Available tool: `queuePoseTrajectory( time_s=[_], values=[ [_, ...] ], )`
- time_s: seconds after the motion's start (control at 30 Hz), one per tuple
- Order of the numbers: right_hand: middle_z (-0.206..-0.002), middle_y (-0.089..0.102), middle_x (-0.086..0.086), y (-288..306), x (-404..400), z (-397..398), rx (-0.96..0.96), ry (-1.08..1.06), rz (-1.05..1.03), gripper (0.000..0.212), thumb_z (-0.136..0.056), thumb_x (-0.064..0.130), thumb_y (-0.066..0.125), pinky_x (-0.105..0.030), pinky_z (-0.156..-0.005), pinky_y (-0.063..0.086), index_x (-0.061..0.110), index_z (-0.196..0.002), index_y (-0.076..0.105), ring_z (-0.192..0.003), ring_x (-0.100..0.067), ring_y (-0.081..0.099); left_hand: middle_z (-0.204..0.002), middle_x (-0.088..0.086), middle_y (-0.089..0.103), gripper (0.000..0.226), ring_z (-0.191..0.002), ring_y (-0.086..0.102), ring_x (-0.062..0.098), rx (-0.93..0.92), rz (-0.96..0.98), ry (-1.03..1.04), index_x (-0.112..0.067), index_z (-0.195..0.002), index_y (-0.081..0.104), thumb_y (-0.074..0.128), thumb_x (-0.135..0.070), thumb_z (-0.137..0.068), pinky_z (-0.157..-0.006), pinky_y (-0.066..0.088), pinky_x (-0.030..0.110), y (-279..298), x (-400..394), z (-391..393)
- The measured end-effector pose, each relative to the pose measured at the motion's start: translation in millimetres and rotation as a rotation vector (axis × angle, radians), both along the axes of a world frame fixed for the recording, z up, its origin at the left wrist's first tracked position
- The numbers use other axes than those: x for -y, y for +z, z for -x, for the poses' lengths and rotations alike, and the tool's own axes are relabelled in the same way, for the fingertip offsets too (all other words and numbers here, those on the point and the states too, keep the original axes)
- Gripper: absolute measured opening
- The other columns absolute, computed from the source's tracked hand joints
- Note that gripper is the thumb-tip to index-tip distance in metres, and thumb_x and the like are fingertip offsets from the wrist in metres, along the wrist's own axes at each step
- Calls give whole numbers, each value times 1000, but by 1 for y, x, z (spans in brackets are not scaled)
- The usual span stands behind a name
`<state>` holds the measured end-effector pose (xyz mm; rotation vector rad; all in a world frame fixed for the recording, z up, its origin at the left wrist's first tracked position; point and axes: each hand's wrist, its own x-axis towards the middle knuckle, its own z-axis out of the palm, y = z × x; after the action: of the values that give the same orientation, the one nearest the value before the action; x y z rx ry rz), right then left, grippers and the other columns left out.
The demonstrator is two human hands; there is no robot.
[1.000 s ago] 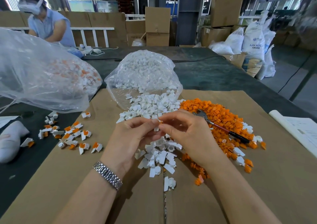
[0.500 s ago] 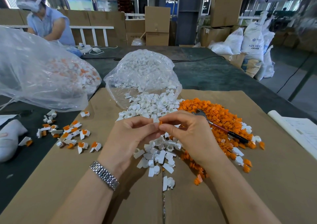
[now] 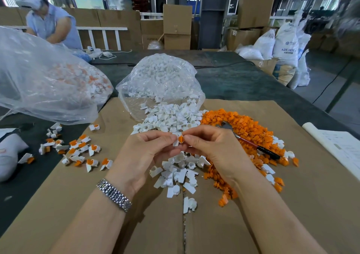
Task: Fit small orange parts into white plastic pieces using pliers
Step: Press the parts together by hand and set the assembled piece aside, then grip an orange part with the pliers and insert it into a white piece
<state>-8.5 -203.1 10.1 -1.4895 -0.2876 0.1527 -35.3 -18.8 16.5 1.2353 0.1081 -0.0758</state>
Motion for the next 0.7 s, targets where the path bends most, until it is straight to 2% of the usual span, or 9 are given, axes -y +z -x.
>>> queuePoseTrajectory(
  time_s=[0.2, 0.37, 0.43, 0.5, 0.53, 0.6, 0.63, 0.7],
  values=[
    [-91, 77, -15, 0, 1, -1, -14, -8, -23, 12, -90, 8, 74, -23, -79, 59, 2, -101, 75, -88, -25, 76, -96, 25, 76, 30, -91, 77, 32, 14, -4, -49, 2, -85, 79, 86, -16, -61, -73, 61, 23, 0, -1, 0],
    [-89, 78, -7, 1, 1, 1, -10, -1, 30, 9, -91, 12, 74, -23, -77, 60, 8, -99, 76, -87, -22, 76, -92, 26, 76, 23, -88, 77, 35, 6, -66, 6, 1, -79, 78, 85, -13, -62, -68, 61, 24, -3, -1, -2],
    [-90, 76, 4, 3, 6, -1, 112, -179, 250, 7, -94, 22, 72, -20, -76, 59, 20, -98, 76, -87, -11, 73, -94, 25, 76, 18, -89, 77, 35, -12, -61, 22, 0, -77, 78, 84, -11, -63, -68, 62, 25, -4, -2, -3],
    [-101, 70, 12, 6, 16, -3, 264, -454, 639, 13, -96, 31, 67, -15, -78, 52, 26, -107, 71, -93, -2, 65, -94, 24, 76, 11, -88, 77, 34, -23, -47, 36, -4, -74, 79, 83, -9, -64, -67, 62, 24, -4, -3, -4],
    [-113, 65, 8, 7, 22, -5, 286, -549, 857, 23, -96, 35, 65, -20, -83, 49, 24, -117, 66, -102, -5, 61, -94, 23, 77, 10, -88, 77, 33, -24, -42, 42, -5, -73, 80, 82, -9, -65, -66, 62, 24, -4, -4, -4],
    [-133, 52, -7, 9, 35, -8, 127, -588, 1243, 47, -95, 46, 63, -41, -98, 46, 16, -131, 54, -123, -24, 51, -93, 23, 77, 12, -87, 77, 33, -28, -30, 58, -3, -76, 79, 83, -8, -65, -64, 62, 23, -4, -5, -5],
    [-138, 47, -13, 10, 40, -8, 11, -550, 1367, 56, -93, 51, 63, -50, -102, 42, 13, -133, 52, -129, -31, 46, -93, 23, 77, 15, -87, 77, 33, -30, -23, 70, -1, -78, 78, 83, -7, -65, -65, 62, 24, -4, -6, -5],
    [-140, 45, -15, 12, 47, -10, -117, -465, 1448, 61, -90, 56, 66, -56, -106, 37, 10, -129, 53, -133, -36, 41, -92, 23, 76, 21, -87, 77, 33, -21, -17, 87, 1, -83, 76, 82, -9, -66, -64, 62, 23, -4, -6, -5]
  ],
)
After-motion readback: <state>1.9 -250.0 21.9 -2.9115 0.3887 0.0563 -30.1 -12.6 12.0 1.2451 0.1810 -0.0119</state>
